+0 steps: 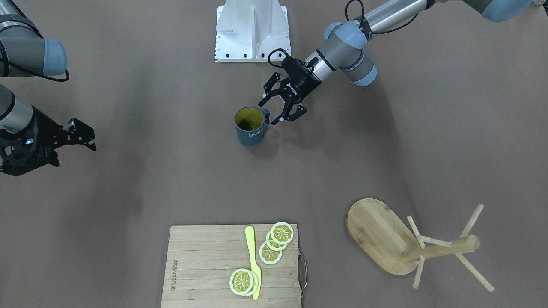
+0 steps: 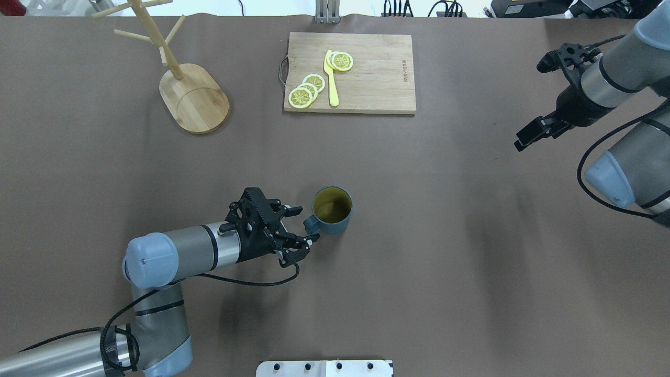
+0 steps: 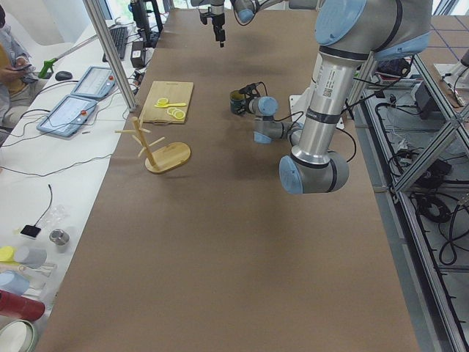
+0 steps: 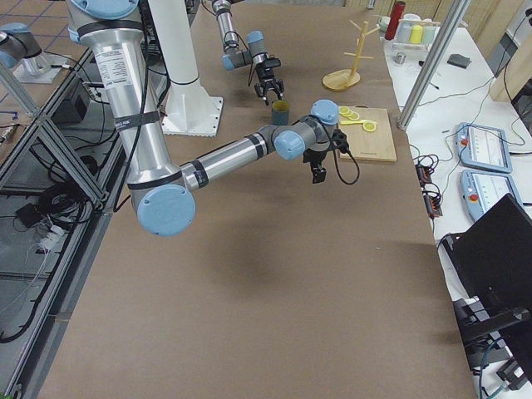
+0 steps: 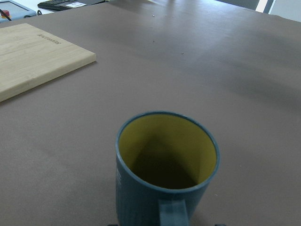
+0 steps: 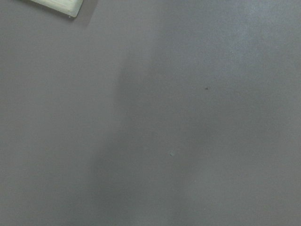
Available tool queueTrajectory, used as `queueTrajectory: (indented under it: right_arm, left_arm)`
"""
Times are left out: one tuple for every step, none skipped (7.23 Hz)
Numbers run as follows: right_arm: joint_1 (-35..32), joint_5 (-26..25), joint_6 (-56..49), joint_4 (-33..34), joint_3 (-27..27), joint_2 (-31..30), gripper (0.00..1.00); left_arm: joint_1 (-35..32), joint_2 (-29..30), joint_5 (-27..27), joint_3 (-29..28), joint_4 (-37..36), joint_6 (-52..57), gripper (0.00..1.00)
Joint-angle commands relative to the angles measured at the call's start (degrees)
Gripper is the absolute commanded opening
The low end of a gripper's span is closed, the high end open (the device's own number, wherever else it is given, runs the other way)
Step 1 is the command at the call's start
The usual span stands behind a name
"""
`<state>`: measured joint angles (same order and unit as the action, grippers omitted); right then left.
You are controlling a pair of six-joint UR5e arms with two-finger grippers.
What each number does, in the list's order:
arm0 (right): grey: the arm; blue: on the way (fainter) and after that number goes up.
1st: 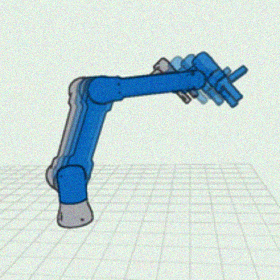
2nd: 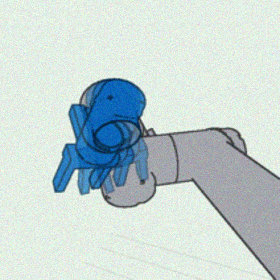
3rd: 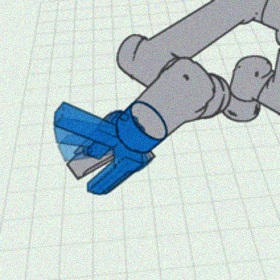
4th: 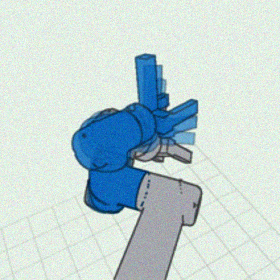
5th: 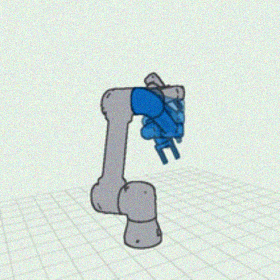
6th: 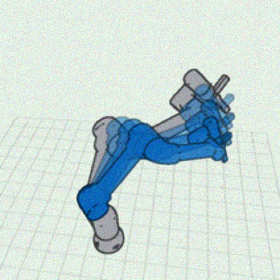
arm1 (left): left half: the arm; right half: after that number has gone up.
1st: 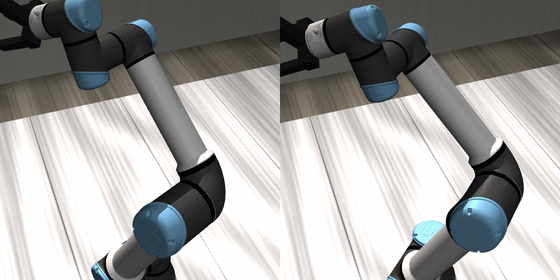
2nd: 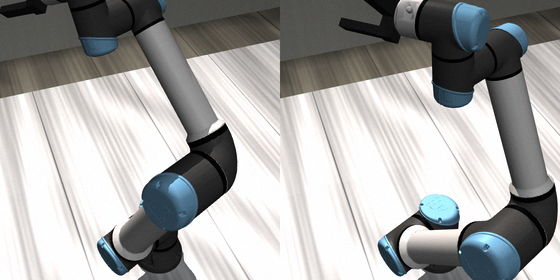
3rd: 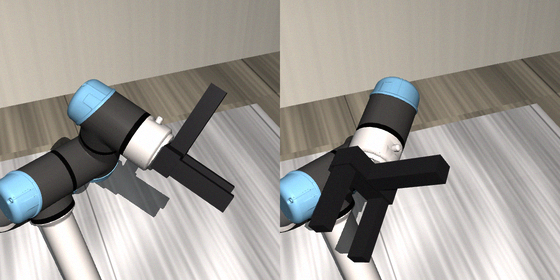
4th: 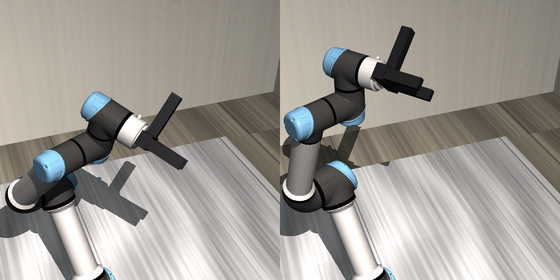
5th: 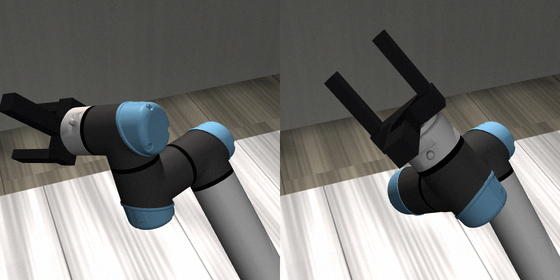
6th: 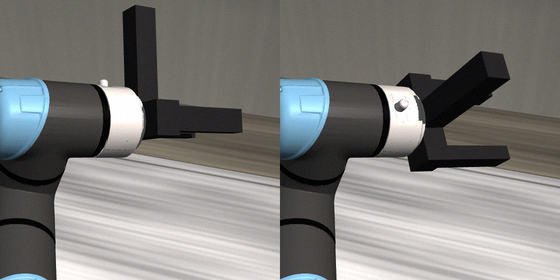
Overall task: Hang cup on storage rack
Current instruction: 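Grasp the teal mug rim with the left gripper while the right arm withdraws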
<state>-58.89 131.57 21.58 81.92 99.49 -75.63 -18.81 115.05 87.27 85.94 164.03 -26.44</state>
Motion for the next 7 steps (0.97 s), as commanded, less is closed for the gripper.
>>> queueTrajectory:
  right_arm:
    - [0.00,-0.43,-0.58,-0.01,0.00,-0.05,1.00]
    - [0.00,-0.43,-0.67,0.08,0.00,-0.13,1.00]
    - [0.00,-0.52,-0.93,0.08,-0.09,-0.22,1.00]
    - [0.00,-0.61,-0.93,-0.01,0.00,-0.31,1.00]
    - [0.09,-0.96,-1.54,-0.01,0.00,-0.48,1.00]
    - [0.09,-0.96,-1.81,-0.01,-0.09,-0.48,1.00]
    - [0.09,-0.96,-1.81,-0.01,-0.09,-0.48,1.00]
  left_arm:
    - [0.00,0.44,-0.09,-0.07,-0.02,-0.02,0.74]
    - [0.00,0.53,-0.44,-0.16,-0.02,-0.02,0.71]
    - [0.18,0.53,-1.31,-0.07,-0.02,-0.02,0.60]
    - [0.35,0.44,-2.19,-0.07,-0.02,-0.02,0.43]
    - [0.61,0.44,-3.68,-0.07,-0.02,-0.10,0.16]
    - [1.14,0.44,-5.34,0.19,-0.02,-0.71,0.00]
    - [1.67,0.26,-7.10,0.54,-0.02,-3.59,0.00]
